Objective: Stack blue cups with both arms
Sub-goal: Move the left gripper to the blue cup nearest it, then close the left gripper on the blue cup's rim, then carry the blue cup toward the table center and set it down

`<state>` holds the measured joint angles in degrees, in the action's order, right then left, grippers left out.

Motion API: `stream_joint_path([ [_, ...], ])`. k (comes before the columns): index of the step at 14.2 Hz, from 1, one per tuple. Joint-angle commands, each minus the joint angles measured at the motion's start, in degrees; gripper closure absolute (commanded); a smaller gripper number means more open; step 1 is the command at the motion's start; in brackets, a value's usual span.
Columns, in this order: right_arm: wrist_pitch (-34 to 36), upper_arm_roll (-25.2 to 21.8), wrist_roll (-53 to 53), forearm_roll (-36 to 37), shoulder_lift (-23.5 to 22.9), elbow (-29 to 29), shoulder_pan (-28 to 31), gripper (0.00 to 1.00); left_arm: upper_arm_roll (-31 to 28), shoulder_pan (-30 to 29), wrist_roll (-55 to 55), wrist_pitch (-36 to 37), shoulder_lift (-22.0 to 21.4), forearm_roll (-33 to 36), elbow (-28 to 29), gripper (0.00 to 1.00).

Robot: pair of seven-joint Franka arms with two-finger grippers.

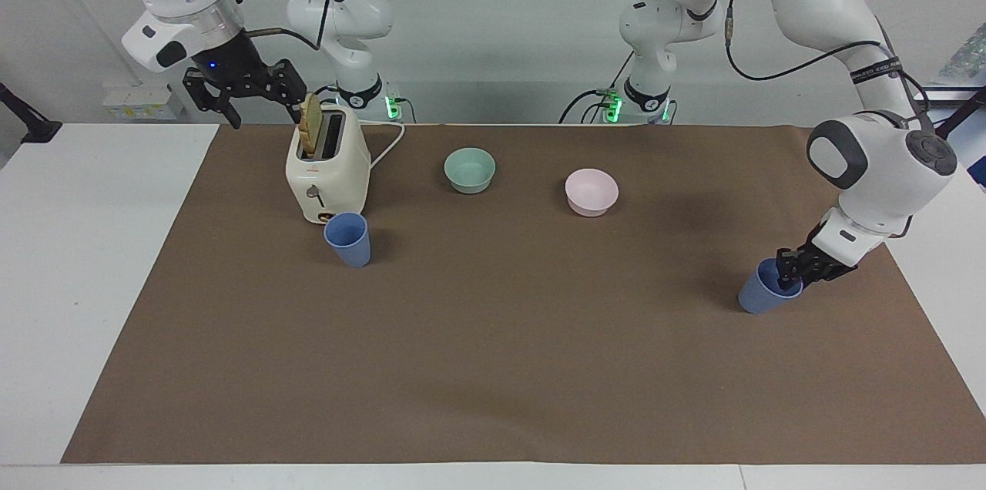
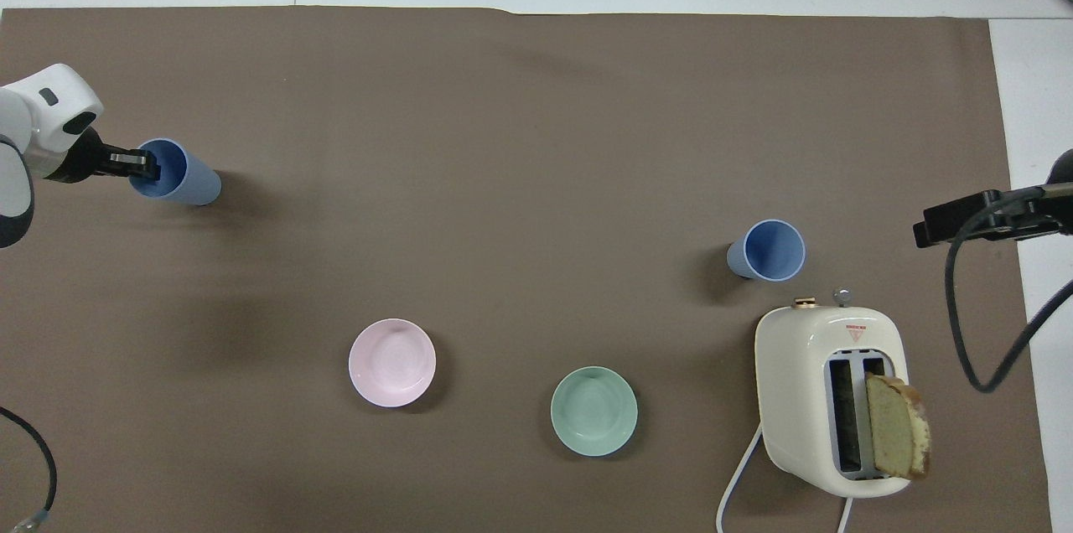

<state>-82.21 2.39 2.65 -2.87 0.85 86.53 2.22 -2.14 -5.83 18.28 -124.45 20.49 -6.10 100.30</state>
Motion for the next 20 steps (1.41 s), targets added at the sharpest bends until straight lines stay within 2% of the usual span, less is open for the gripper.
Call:
stream_joint_path([
  [1, -0.14, 0.25, -0.1, -0.82, 0.73, 0.66, 0.68, 0.0, 0.38, -0.42, 1.14, -0.27, -1.33, -1.02, 1.39, 1.0],
  [2, -0.14, 0.25, -0.1, -0.82, 0.73, 0.66, 0.68, 0.0, 0.38, -0.07, 0.97, -0.18, -1.42, -1.02, 1.04, 1.0],
  [5, -0.14, 0.25, -0.1, -0.82, 0.73, 0.66, 0.68, 0.0, 0.82, 1.51, 0.27, 3.06, -5.36, -1.02, 1.04, 1.0],
  [9, -0.14, 0.16, -0.1, -0.82, 0.73, 0.66, 0.68, 0.0, 0.47, 10.89, -11.83, 5.98, -8.1, -0.67, 2.09, 1.0],
  [13, -0.05, -0.1, -0.1, -0.82, 0.73, 0.66, 0.77, 0.0, 0.65, 21.09, -20.02, 1.25, -10.64, -0.67, 7.18, 1.0],
  [18, 0.21, -0.1, -0.1, -0.56, 0.73, 0.66, 0.77, 0.0, 0.56, 34.54, -34.95, -4.82, -10.13, -0.58, 11.58, 1.0],
  [20, 0.04, -0.1, -0.01, -0.64, 0.82, 0.74, 0.68, 0.0, 0.65, 37.19, -38.4, -7.02, -9.6, -0.58, 12.81, 1.0],
])
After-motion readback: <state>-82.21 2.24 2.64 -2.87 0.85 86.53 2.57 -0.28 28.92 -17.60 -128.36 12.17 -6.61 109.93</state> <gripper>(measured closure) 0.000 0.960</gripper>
